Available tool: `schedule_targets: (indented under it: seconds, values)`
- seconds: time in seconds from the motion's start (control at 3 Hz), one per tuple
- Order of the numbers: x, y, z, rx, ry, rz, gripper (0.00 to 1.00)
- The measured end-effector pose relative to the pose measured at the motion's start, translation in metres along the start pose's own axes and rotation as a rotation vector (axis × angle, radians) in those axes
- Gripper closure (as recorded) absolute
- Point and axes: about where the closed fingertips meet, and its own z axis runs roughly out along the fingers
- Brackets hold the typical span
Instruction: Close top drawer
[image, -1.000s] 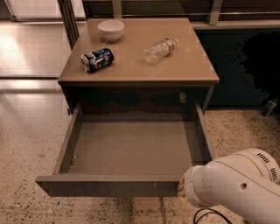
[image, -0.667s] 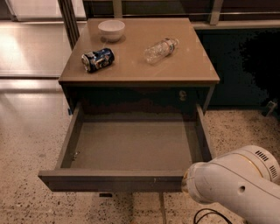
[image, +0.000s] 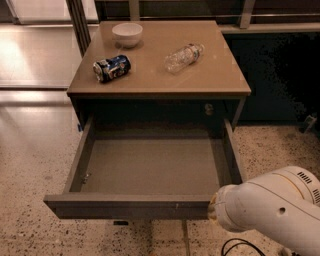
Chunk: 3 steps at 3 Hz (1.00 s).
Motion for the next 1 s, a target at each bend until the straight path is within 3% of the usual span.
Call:
schedule_targets:
  seconds: [0.33,0.67,1.0]
  values:
    - [0.01,-0.016,0.003,0.007,-0.076,0.069,1.0]
    - [0.014,-0.045,0.02,0.009,-0.218,0.071,1.0]
    - [0.016,-0.068,0.035,0.028,-0.294,-0.026,1.0]
